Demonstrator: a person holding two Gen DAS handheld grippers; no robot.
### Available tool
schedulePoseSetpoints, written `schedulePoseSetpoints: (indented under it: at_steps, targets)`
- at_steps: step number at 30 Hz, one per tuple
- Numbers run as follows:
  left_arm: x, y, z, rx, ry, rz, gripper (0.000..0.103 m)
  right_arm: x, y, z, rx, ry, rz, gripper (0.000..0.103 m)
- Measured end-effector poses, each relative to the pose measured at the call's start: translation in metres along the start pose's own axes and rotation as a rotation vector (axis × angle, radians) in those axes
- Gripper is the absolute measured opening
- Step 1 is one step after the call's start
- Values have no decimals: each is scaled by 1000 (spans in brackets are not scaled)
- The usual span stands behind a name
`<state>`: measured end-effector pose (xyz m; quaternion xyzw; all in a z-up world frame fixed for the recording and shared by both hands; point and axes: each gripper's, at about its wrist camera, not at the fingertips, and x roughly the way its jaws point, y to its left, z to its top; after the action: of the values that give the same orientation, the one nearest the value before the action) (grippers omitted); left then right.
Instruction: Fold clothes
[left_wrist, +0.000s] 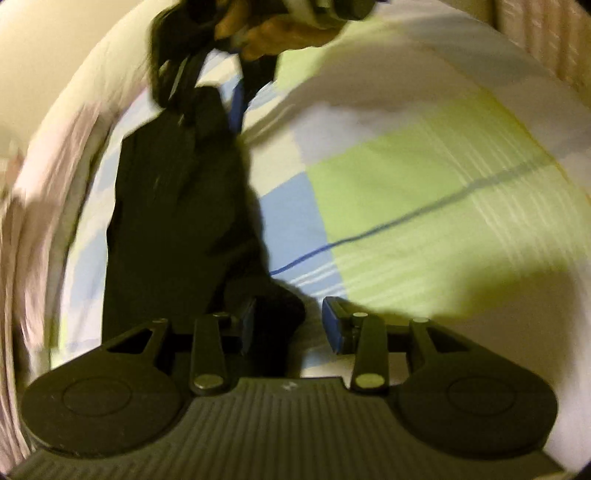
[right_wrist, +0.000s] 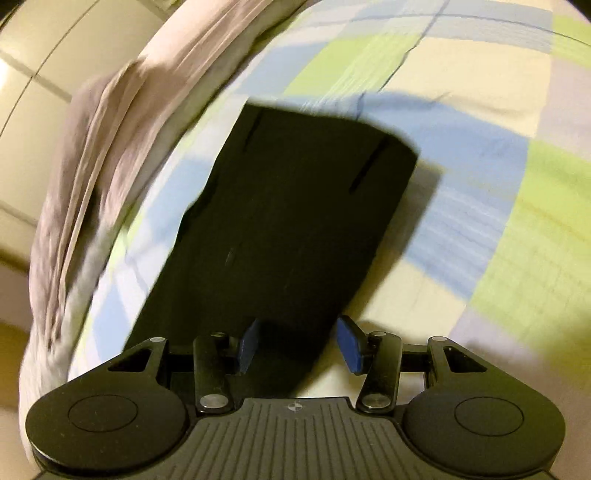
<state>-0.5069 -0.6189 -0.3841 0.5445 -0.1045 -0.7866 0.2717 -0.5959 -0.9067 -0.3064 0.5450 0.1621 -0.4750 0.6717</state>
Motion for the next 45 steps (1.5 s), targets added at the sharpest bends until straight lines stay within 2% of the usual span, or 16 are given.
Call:
schedulePoseSetpoints:
  at_steps: [7, 9, 11, 13, 16, 20, 23, 24, 26, 27, 28, 30, 34, 40, 43, 45]
  targets:
    - [-1, 12, 20, -251, 115, 81, 37, 17, -26, 22, 99, -61, 28, 50]
    - [4, 13, 23, -286, 150, 85, 32, 17, -28, 25, 122, -56, 32, 50]
    - [7, 15, 23, -278, 169, 82, 11, 16, -24, 30, 135, -30, 19, 24]
    - [3, 17, 23, -254, 164, 76, 6, 7, -18, 43, 150, -13, 25, 12]
    - [-11, 21, 21, -172, 112, 70, 4, 2, -8, 71, 159, 17, 53, 11]
    - [-13, 29, 15, -116, 77, 15, 4, 14, 7, 77, 42, 24, 18, 12]
    - [-15, 27, 11, -115, 70, -3, 5, 14, 6, 74, 18, 23, 17, 12]
    - [-17, 28, 10, -140, 80, -18, 5, 13, 3, 74, 17, 25, 23, 13]
    - [-24, 31, 6, -203, 92, -33, 9, 5, 5, 69, -8, 6, 1, 28]
    - [-30, 32, 3, -235, 94, -33, 10, 0, 8, 66, -21, -11, -17, 49]
    - [-35, 34, -1, -267, 96, -34, 10, -6, 10, 62, -35, -28, -36, 60]
    - [-49, 41, -16, -328, 119, -14, 11, -14, 11, 51, -55, -25, -43, 61]
    - [-78, 66, -62, -475, 236, 63, 16, -22, 19, 5, -80, 65, 13, 61]
    - [-109, 91, -154, -543, 429, 120, 21, 3, 52, -68, -101, 266, 130, 61]
    - [-123, 98, -203, -585, 495, 149, 21, 17, 69, -90, -111, 295, 110, 61]
    - [-134, 101, -236, -611, 532, 176, 21, 16, 78, -98, -113, 279, 68, 61]
